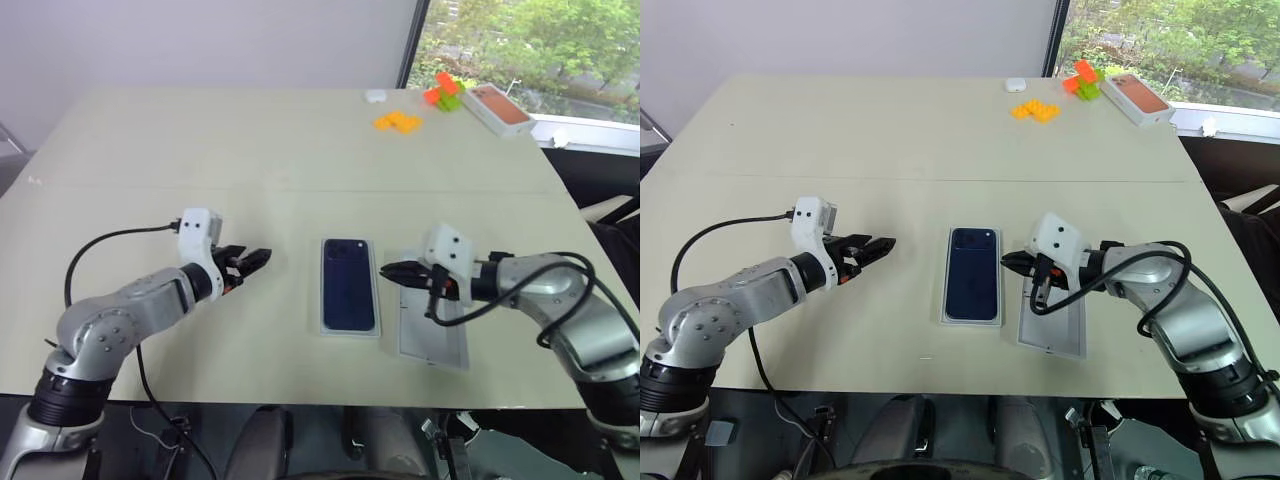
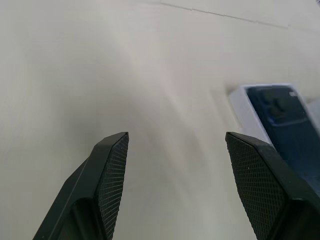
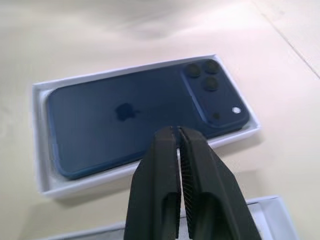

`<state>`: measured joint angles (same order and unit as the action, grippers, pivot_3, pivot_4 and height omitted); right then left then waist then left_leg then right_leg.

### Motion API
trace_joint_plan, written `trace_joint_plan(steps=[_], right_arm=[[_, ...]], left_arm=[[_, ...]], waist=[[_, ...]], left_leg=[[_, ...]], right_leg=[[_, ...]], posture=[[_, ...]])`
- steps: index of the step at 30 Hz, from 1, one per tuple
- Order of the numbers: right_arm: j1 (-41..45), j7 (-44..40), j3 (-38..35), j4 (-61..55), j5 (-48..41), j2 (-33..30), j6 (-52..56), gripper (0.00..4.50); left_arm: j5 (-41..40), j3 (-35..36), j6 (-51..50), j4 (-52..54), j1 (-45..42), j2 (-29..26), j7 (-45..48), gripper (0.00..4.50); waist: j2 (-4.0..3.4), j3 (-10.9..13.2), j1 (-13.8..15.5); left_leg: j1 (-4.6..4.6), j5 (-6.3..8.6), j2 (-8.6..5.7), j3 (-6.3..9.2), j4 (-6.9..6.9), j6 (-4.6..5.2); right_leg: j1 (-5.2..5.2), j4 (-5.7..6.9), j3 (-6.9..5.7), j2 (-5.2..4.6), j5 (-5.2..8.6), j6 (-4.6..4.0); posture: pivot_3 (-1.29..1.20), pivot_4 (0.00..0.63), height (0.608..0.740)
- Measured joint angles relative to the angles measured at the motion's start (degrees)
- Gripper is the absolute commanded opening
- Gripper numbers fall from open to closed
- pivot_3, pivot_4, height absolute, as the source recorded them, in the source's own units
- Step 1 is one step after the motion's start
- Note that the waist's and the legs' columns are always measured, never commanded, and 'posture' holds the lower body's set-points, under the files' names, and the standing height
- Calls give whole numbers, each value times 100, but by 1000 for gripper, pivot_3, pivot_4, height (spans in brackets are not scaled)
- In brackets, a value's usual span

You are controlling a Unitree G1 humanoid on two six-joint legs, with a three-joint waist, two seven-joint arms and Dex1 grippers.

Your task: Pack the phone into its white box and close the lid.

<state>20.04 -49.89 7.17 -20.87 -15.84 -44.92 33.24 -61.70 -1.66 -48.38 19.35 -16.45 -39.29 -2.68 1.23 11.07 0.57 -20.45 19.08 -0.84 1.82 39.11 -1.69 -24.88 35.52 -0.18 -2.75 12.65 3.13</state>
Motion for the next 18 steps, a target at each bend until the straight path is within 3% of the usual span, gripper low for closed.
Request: trace_joint_plan(steps=[8,11,18], right_arm=[[648,757,643,829,907,635,-46,69],[729,909,729,1120,1142,792,-107,69],[793,920,805,1402,1416,919,-337,69]], left_arm=[[1988,-807,654,-13,-602,658,740,3285],[2346,-884,685,-111,-706,1014,952,3285],[3034,-933,672,-426,-735,1274,1305,3285]], waist=[[0,0,20],[0,0,0],[0,0,-4]], left_leg=[[-6,1,2,2,-1,1],[-7,3,1,-4,-1,6],[-6,11,10,-5,-6,18]], right_leg=[[-1,-8,-2,0,-10,17],[-2,-13,0,-2,-13,21],[-8,-10,0,4,-14,23]], posture=[[0,150,740],[0,150,740],[0,150,740]])
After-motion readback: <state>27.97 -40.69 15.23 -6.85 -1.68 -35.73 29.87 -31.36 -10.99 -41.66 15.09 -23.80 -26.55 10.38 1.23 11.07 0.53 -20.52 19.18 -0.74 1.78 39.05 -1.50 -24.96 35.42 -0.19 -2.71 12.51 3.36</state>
